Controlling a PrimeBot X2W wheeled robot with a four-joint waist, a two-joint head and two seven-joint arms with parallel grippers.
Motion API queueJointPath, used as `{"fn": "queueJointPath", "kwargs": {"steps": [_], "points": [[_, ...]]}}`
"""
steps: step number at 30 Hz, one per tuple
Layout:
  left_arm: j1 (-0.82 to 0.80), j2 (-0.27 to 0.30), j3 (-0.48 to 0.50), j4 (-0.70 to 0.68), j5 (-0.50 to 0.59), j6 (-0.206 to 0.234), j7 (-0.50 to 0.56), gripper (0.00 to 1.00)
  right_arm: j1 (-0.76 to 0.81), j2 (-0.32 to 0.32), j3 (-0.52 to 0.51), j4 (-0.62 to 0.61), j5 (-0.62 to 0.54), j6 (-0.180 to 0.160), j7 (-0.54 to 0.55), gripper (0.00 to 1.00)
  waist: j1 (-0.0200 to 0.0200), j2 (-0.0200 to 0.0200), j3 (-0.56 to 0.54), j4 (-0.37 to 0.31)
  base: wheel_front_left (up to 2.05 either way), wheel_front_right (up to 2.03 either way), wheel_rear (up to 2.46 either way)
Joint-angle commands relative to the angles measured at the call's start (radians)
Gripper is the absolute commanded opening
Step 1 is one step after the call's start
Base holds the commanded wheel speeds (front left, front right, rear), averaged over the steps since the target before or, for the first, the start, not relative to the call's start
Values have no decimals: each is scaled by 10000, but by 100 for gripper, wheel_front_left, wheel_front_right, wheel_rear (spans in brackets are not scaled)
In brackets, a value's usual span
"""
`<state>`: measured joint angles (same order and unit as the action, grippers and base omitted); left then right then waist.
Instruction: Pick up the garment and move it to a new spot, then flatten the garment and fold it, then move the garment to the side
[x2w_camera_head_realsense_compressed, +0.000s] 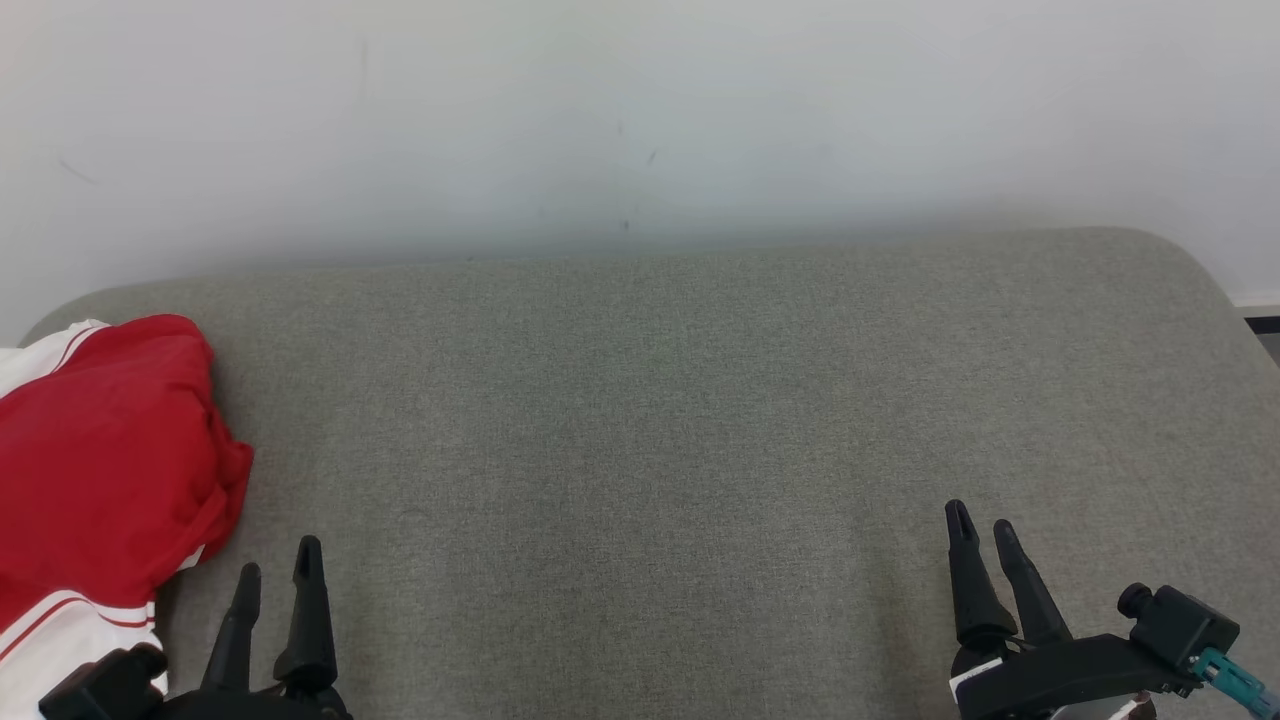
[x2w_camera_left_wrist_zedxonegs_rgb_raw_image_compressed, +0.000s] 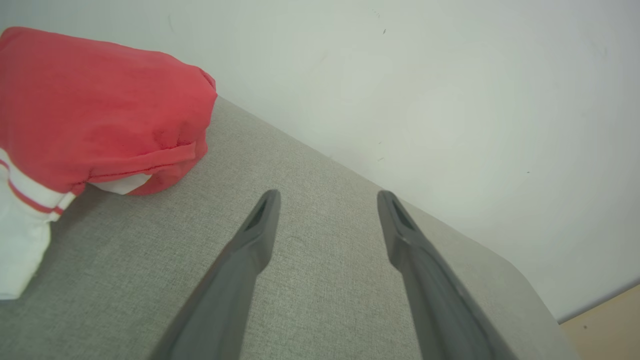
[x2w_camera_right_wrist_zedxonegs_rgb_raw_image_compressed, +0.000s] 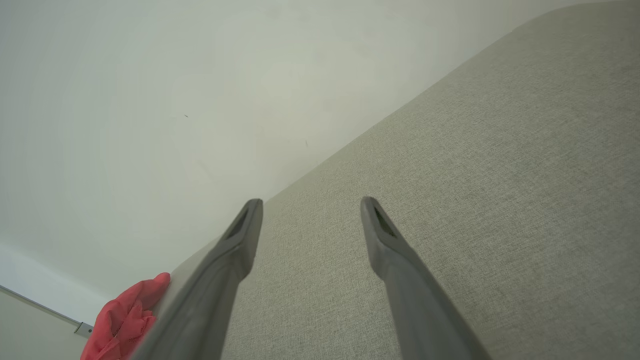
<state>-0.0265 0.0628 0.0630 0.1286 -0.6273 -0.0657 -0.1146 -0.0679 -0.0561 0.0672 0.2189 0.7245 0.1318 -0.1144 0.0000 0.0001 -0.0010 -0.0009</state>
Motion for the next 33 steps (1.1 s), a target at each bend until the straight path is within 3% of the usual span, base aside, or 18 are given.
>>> {"fn": "queueJointPath", "kwargs": {"steps": [1,20,33], "points": [[17,94,-7,-157,246,34,-60,100,-165,-76,22,-100,-234,-10,-62,100,0,-1,0,2,0,0,0],[234,213,-187,-494,2229,290,-572,100,-137,-54,212,-57,-2409,-13,-575,100,0,-1,-70,7,0,0,0],[304,243,-200,-612,3266,240,-875,100,-79,-45,216,-108,-3646,-15,-874,100,0,-1,-112,4,0,0,0]]}}
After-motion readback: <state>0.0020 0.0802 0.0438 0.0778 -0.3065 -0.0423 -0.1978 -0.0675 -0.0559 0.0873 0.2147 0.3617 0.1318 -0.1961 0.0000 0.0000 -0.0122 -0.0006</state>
